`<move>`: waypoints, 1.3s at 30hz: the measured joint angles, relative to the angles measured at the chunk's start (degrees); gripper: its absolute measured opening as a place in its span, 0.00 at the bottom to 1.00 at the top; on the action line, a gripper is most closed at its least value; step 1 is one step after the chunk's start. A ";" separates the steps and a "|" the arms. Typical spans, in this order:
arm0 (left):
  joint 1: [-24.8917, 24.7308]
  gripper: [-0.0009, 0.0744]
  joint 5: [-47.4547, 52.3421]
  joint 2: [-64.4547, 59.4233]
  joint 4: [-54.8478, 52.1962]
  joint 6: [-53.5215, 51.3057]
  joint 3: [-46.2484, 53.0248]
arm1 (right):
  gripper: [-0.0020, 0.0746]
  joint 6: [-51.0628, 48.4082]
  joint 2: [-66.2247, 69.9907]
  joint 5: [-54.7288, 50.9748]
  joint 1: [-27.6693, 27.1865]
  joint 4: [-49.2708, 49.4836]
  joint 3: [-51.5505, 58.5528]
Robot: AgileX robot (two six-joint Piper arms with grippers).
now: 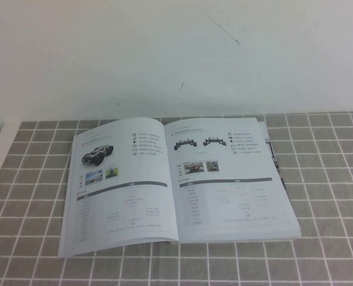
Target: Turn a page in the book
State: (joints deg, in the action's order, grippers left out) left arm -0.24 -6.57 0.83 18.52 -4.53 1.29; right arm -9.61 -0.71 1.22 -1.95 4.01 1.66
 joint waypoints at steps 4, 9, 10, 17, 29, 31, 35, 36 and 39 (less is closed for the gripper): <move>0.00 0.01 -12.63 0.00 2.22 1.62 0.00 | 0.02 0.00 0.00 10.26 0.00 0.71 0.00; 0.00 0.01 -17.74 0.00 2.82 2.37 0.00 | 0.02 0.17 0.00 16.13 0.00 1.29 0.00; 0.00 0.01 -18.80 0.00 2.98 2.67 0.00 | 0.02 0.22 0.00 17.95 0.00 1.53 0.00; 0.00 0.01 -34.35 0.00 -0.85 18.99 0.00 | 0.02 1.18 0.00 38.25 0.00 1.88 -1.08; 0.00 0.01 -10.47 -1.74 -21.47 25.45 -30.56 | 0.02 10.55 4.20 20.64 0.00 -14.69 -32.05; 0.00 0.01 -4.22 -4.27 -24.61 25.58 -36.58 | 0.02 11.93 7.71 13.87 0.00 -16.32 -37.41; 0.00 0.01 8.06 -10.04 -29.46 25.58 -45.79 | 0.02 12.76 16.50 -1.22 0.00 -17.11 -46.28; 0.00 0.01 13.86 -12.52 -30.26 25.58 -48.16 | 0.02 12.75 19.23 -5.34 0.00 -17.11 -48.28; 0.00 0.01 25.98 -19.10 -30.79 25.58 -50.58 | 0.02 12.83 26.58 -16.75 0.00 -15.24 -51.93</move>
State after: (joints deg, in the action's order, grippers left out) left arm -0.24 19.41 -18.27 -12.27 21.04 -49.29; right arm 3.22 25.88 -15.53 -1.95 -11.23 -50.27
